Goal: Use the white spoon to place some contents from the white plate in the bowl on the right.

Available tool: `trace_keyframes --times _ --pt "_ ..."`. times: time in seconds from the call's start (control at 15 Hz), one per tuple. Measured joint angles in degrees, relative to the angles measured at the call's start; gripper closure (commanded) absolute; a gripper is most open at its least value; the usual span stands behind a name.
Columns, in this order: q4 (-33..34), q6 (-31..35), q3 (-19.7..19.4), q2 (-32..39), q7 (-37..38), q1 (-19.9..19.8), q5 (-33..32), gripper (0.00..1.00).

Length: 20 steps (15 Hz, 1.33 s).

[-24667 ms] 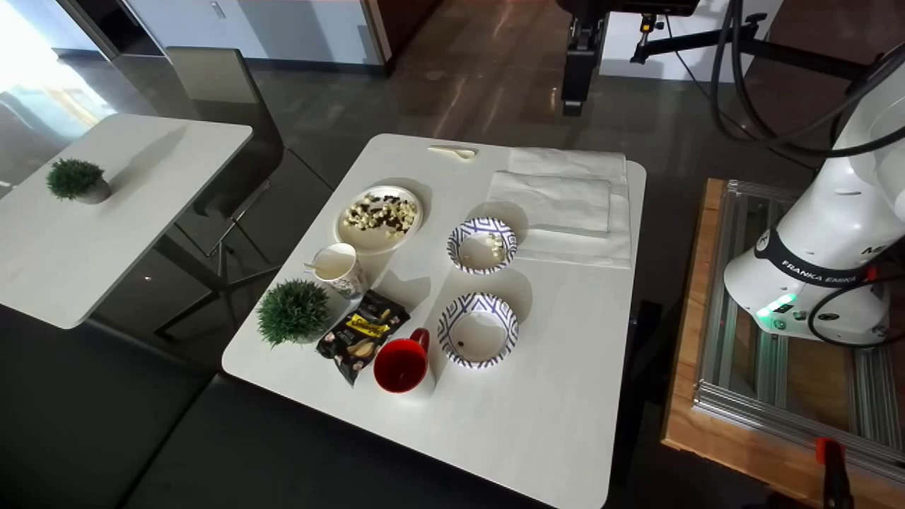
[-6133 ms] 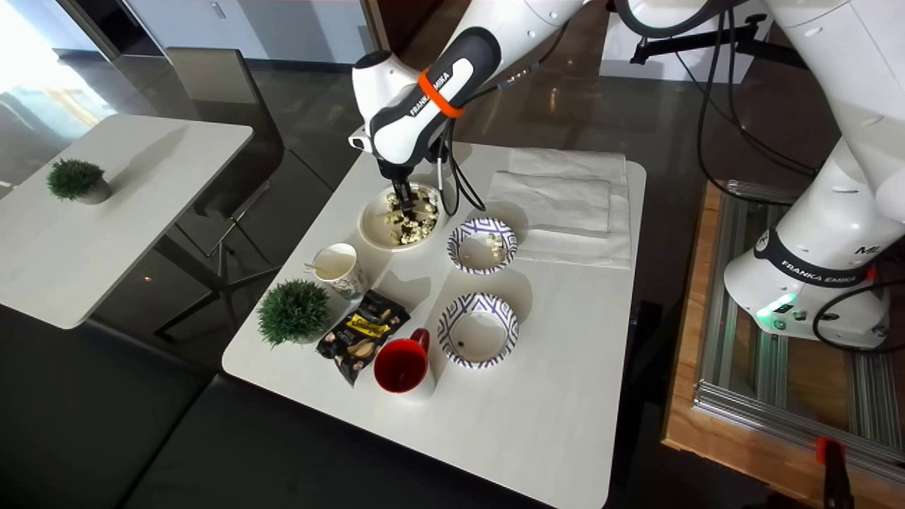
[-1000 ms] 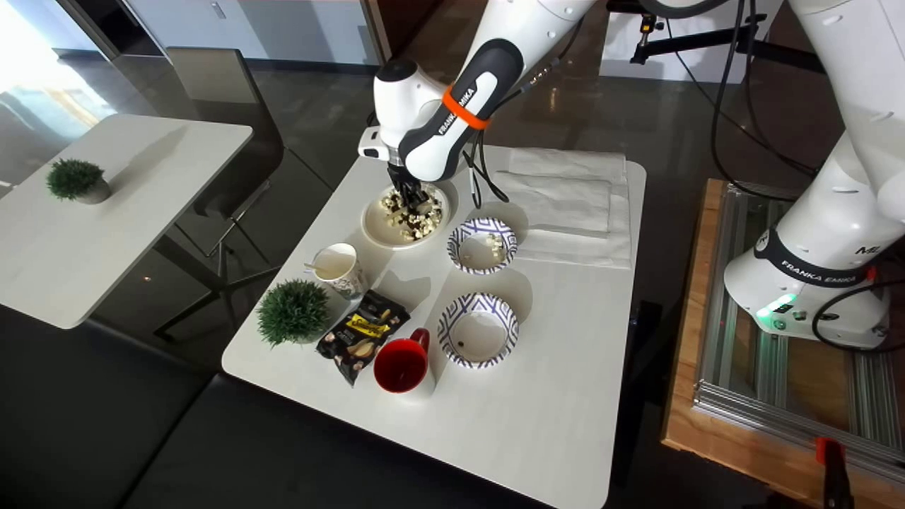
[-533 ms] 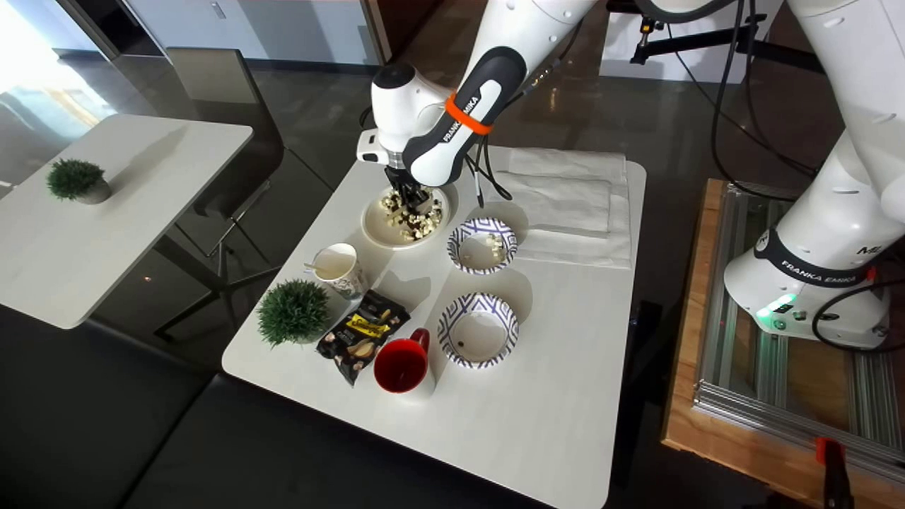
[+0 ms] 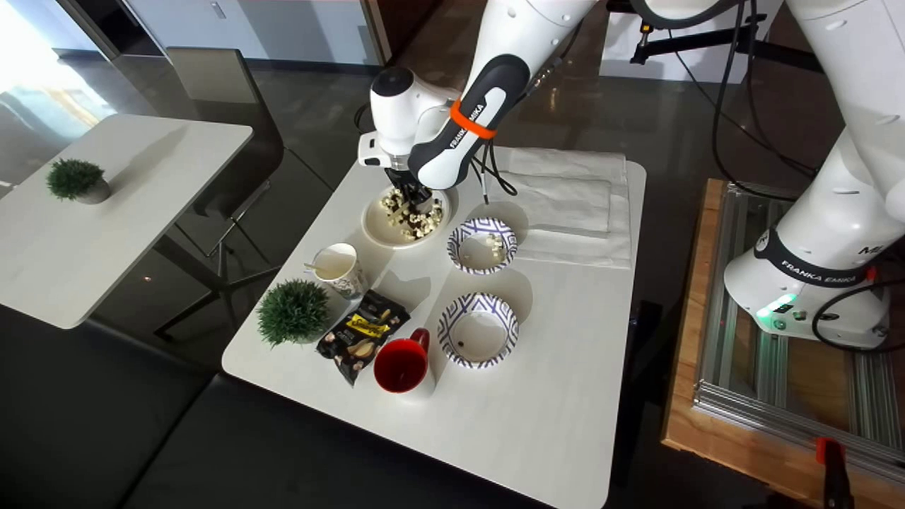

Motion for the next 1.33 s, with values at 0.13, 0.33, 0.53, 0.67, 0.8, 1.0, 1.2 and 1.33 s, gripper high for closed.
trace_keyframes --times 0.13,0.33,0.53,0.67,0.8,1.0,1.2,1.33 --pt "-0.1 0.0 -0.6 0.0 0.0 0.5 -1.1 0.96" --pt "-0.1 0.0 -1.5 0.0 0.0 1.4 -3.2 0.96" --pt "-0.1 0.0 -3.2 -0.1 0.2 3.3 -6.0 0.96" --pt "-0.1 0.0 -4.9 -0.2 0.7 5.1 -8.5 0.96" --pt "-0.1 0.0 -7.6 -0.6 2.7 7.5 -11.9 0.96" --pt "-0.4 -1.7 -11.7 -1.8 10.4 11.5 -15.9 0.96" --pt "-1.6 -11.6 -12.3 -5.3 18.3 13.9 -16.4 0.96" --pt "-2.6 -20.9 -10.4 -8.4 21.5 14.3 -16.2 0.96"
